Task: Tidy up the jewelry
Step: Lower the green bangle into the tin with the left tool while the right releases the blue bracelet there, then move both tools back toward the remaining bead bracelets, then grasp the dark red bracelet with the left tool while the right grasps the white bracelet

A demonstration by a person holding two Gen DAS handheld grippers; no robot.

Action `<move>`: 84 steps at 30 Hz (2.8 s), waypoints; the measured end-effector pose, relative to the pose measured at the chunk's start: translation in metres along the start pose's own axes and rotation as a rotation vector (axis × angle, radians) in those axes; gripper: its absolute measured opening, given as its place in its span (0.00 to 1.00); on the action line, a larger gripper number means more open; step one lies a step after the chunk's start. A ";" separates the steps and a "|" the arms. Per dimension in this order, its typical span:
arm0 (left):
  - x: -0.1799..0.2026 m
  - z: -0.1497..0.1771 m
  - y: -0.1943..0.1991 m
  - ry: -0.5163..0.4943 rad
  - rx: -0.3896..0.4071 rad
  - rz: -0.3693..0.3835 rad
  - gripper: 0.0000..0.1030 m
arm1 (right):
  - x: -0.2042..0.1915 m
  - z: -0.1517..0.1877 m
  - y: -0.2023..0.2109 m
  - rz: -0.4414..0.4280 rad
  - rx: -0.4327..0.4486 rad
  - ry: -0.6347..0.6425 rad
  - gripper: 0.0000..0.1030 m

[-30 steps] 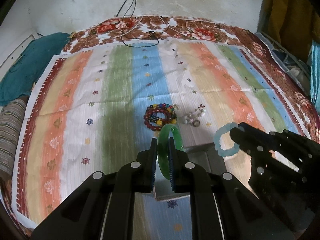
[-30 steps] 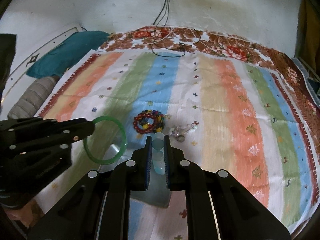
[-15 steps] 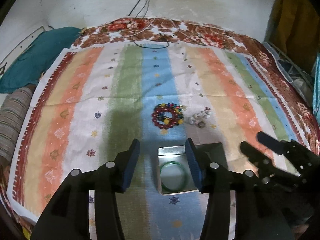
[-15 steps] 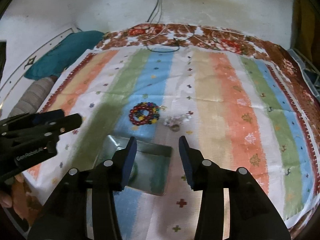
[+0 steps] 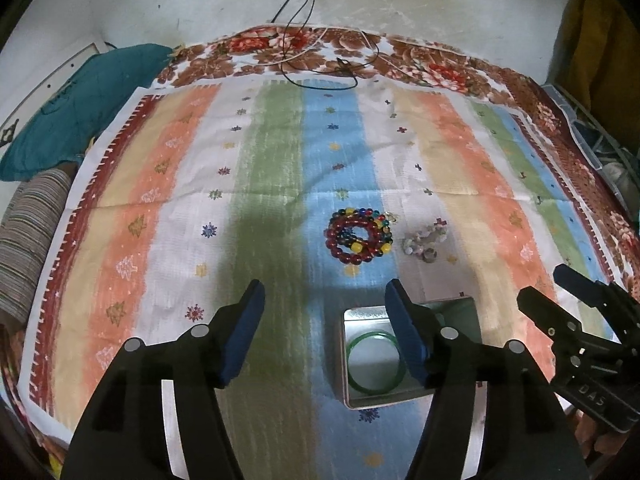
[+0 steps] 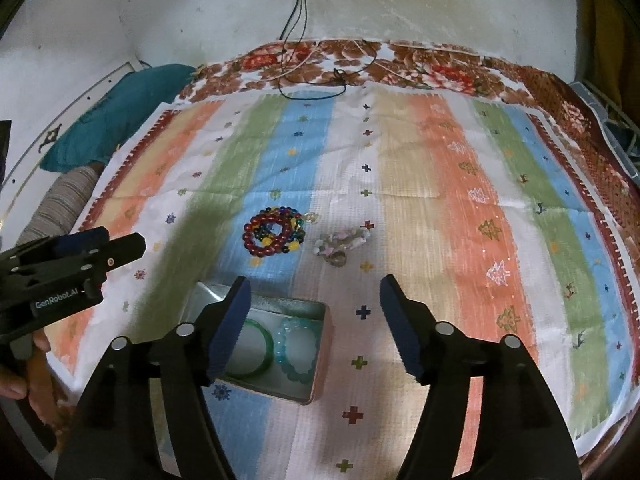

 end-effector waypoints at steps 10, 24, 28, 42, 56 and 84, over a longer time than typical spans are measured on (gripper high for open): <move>-0.010 -0.010 -0.018 -0.002 0.003 -0.042 0.72 | 0.012 -0.005 -0.014 0.015 -0.032 -0.015 0.76; -0.001 -0.018 -0.059 -0.029 -0.037 -0.048 0.74 | 0.028 -0.009 -0.049 0.067 -0.078 -0.020 0.80; 0.000 -0.018 -0.073 -0.017 -0.058 -0.029 0.75 | 0.029 -0.011 -0.057 0.071 -0.088 -0.024 0.80; 0.002 -0.024 -0.113 -0.041 -0.085 -0.026 0.75 | 0.042 -0.014 -0.095 0.093 -0.147 -0.041 0.80; 0.004 -0.027 -0.150 -0.075 -0.130 -0.011 0.75 | 0.053 -0.015 -0.134 0.136 -0.199 -0.035 0.80; 0.000 -0.010 -0.199 -0.071 -0.235 0.008 0.53 | 0.062 -0.002 -0.196 0.144 -0.302 -0.036 0.64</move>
Point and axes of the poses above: each gripper's, at about its wrist camera, not at the fingertips, and y roughly against the way its jaws point, x to its right, z to its underside, the point moved 10 cm from there along -y, roughly the way its jaws point, and after that the axes turned 3 degrees about x, right-handed, at the moved point
